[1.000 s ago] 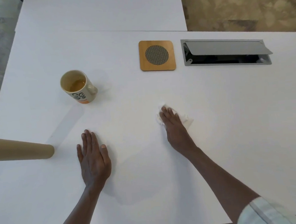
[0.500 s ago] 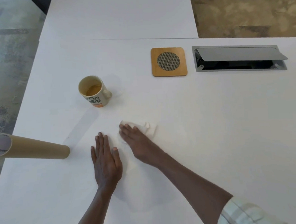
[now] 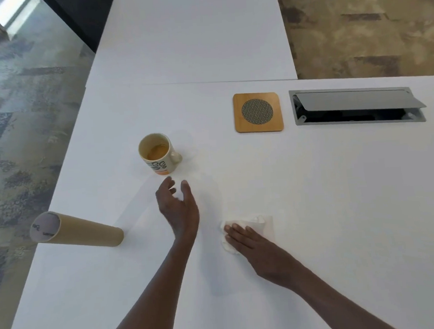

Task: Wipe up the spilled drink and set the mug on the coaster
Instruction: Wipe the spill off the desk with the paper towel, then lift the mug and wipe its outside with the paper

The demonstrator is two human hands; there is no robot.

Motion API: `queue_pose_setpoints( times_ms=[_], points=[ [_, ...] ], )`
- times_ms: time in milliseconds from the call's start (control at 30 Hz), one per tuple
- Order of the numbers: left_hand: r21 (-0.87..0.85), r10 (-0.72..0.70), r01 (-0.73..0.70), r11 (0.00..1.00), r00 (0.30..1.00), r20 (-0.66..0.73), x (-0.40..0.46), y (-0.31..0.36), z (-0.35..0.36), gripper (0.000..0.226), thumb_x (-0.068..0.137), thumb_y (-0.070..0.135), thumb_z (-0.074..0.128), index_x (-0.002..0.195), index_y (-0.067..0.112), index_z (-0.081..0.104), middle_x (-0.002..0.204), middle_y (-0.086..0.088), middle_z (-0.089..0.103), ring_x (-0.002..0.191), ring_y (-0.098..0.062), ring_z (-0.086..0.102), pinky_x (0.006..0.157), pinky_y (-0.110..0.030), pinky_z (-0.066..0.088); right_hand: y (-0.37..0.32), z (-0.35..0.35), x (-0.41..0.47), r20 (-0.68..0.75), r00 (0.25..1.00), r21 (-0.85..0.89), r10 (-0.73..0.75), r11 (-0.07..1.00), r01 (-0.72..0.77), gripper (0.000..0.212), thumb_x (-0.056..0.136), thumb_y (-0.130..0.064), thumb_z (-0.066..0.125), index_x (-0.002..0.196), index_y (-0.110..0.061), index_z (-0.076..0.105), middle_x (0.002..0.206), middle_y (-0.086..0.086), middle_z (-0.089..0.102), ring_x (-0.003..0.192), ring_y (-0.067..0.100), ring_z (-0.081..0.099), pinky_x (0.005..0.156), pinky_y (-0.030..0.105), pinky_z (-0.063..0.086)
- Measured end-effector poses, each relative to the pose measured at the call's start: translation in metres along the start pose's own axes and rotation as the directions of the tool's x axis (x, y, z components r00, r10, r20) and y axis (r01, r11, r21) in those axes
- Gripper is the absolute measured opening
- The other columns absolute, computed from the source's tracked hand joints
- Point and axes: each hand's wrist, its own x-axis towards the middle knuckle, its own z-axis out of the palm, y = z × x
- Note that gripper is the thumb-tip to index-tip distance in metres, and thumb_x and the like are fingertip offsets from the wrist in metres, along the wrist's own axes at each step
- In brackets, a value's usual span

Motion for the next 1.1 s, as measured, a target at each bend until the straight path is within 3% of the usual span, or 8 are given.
queue_pose_setpoints(
  times_ms=[167, 300, 400, 500, 567, 767, 967, 1100],
  points=[
    [-0.13, -0.212, 0.209, 0.969, 0.977, -0.004, 0.026, 0.034, 0.02, 0.037, 0.094, 0.028, 0.065, 0.125, 0.009, 0.063, 0.118, -0.01, 0.069, 0.11, -0.026, 0.065, 0.099, -0.039, 0.051, 0.013, -0.009, -0.001, -0.048, 0.996, -0.035, 0.08, 0.996, -0.082, 0.075, 0.086, 0.011, 0.028, 0.155, -0.013, 0.015, 0.163, -0.004, -0.002, 0.151, 0.014, -0.006, 0.123, 0.031, -0.005],
    [-0.195, -0.354, 0.349, 0.917, 0.935, 0.009, 0.037, 0.046, 0.029, 0.036, 0.093, 0.036, 0.065, 0.12, 0.012, 0.067, 0.115, -0.005, 0.071, 0.105, -0.021, 0.064, 0.091, -0.027, 0.046, 0.012, -0.01, 0.0, -0.05, 0.995, -0.045, 0.089, 0.995, -0.092, 0.074, 0.087, 0.012, 0.029, 0.155, -0.014, 0.014, 0.163, -0.004, -0.004, 0.151, 0.013, -0.01, 0.123, 0.03, -0.008],
    [-0.319, -0.452, 0.453, 0.833, 0.888, 0.079, 0.043, 0.048, 0.036, 0.035, 0.094, 0.039, 0.063, 0.116, 0.013, 0.069, 0.116, -0.011, 0.072, 0.11, -0.03, 0.066, 0.099, -0.038, 0.052, 0.011, -0.011, 0.001, -0.033, 0.996, -0.053, 0.085, 0.995, -0.086, 0.073, 0.089, 0.011, 0.028, 0.155, -0.014, 0.013, 0.163, -0.004, -0.006, 0.151, 0.014, -0.01, 0.122, 0.029, -0.011],
    [-0.438, -0.477, 0.5, 0.747, 0.862, 0.171, 0.047, 0.05, 0.04, 0.021, 0.097, 0.036, 0.061, 0.089, 0.018, 0.069, 0.086, -0.002, 0.065, 0.085, -0.023, 0.065, 0.086, -0.038, 0.055, 0.01, -0.016, 0.001, -0.03, 0.997, -0.071, 0.072, 0.995, -0.074, 0.071, 0.09, 0.01, 0.031, 0.155, -0.014, 0.016, 0.163, -0.003, -0.002, 0.151, 0.016, -0.005, 0.121, 0.029, -0.01],
    [-0.482, -0.496, 0.526, 0.701, 0.845, 0.201, 0.049, 0.052, 0.041, 0.021, 0.097, 0.031, 0.062, 0.079, 0.021, 0.067, 0.079, 0.001, 0.058, 0.078, -0.017, 0.057, 0.075, -0.035, 0.051, 0.009, -0.019, 0.0, -0.071, 0.996, -0.129, 0.057, 0.99, -0.065, 0.067, 0.089, 0.008, 0.041, 0.152, -0.011, 0.029, 0.163, 0.004, 0.011, 0.151, 0.022, 0.008, 0.123, 0.03, 0.001],
    [-0.556, -0.503, 0.514, 0.653, 0.843, 0.188, 0.054, 0.05, 0.045, 0.021, 0.097, 0.028, 0.064, 0.081, 0.018, 0.073, 0.081, -0.001, 0.059, 0.076, -0.016, 0.054, 0.072, -0.028, 0.048, 0.012, -0.019, -0.007, -0.163, 0.972, -0.222, 0.168, 0.954, -0.202, 0.053, 0.086, -0.022, 0.067, 0.138, -0.018, 0.054, 0.151, 0.014, 0.044, 0.139, 0.028, 0.044, 0.107, 0.04, 0.046],
    [-0.586, -0.562, 0.526, 0.616, 0.815, 0.141, 0.06, 0.047, 0.046, 0.024, 0.09, 0.019, 0.075, 0.066, 0.019, 0.07, 0.054, 0.016, 0.064, 0.061, -0.009, 0.058, 0.061, -0.016, 0.048, 0.016, -0.003, -0.008, -0.209, 0.964, -0.349, 0.166, 0.908, -0.232, 0.044, 0.093, -0.027, 0.053, 0.135, -0.019, 0.057, 0.149, 0.017, 0.047, 0.135, 0.03, 0.049, 0.103, 0.041, 0.05],
    [-0.598, -0.567, 0.525, 0.605, 0.812, 0.139, 0.06, 0.048, 0.044, 0.024, 0.087, 0.014, 0.078, 0.065, 0.02, 0.068, 0.052, 0.018, 0.068, 0.078, -0.016, 0.069, 0.073, -0.022, 0.05, 0.019, 0.003, -0.009, -0.194, 0.964, -0.338, 0.181, 0.91, -0.239, 0.054, 0.084, -0.023, 0.072, 0.135, -0.018, 0.057, 0.148, 0.018, 0.047, 0.135, 0.031, 0.049, 0.1, 0.039, 0.052]
  ],
)
